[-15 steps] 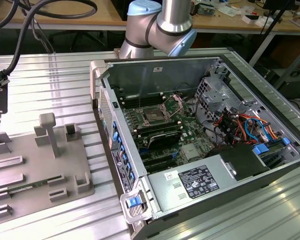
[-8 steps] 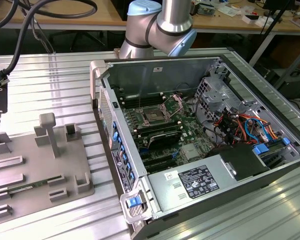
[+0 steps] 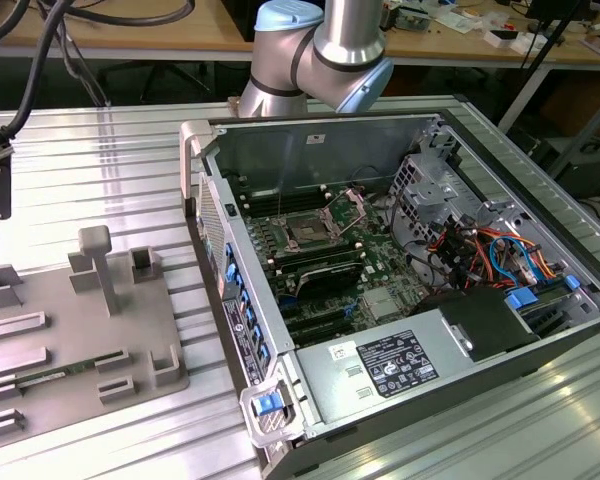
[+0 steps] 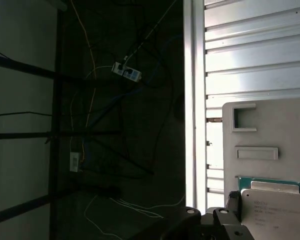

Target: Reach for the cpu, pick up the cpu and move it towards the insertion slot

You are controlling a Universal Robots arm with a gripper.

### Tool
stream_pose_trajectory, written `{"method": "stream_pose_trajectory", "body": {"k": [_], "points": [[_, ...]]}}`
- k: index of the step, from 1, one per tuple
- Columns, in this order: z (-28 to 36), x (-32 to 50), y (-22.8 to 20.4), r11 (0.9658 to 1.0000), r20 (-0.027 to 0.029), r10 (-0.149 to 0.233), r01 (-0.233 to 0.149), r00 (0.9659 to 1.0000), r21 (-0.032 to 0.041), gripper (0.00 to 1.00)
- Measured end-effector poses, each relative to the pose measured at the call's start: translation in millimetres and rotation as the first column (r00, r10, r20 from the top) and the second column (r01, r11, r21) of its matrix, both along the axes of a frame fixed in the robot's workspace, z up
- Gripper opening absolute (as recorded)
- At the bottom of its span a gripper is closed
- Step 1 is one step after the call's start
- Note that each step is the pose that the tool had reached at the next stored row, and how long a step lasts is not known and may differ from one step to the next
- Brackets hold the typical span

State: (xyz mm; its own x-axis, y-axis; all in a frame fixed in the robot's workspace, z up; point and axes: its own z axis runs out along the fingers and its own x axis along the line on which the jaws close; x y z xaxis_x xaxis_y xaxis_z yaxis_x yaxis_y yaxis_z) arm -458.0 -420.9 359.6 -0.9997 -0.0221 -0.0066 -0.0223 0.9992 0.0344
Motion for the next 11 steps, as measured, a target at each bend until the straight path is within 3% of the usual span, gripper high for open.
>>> {"method": "stream_pose_trajectory", "body": {"k": [11], "points": [[14.6,0.0,0.0,1.0,0.0001,0.0,0.0,1.0,0.0,0.55]]}}
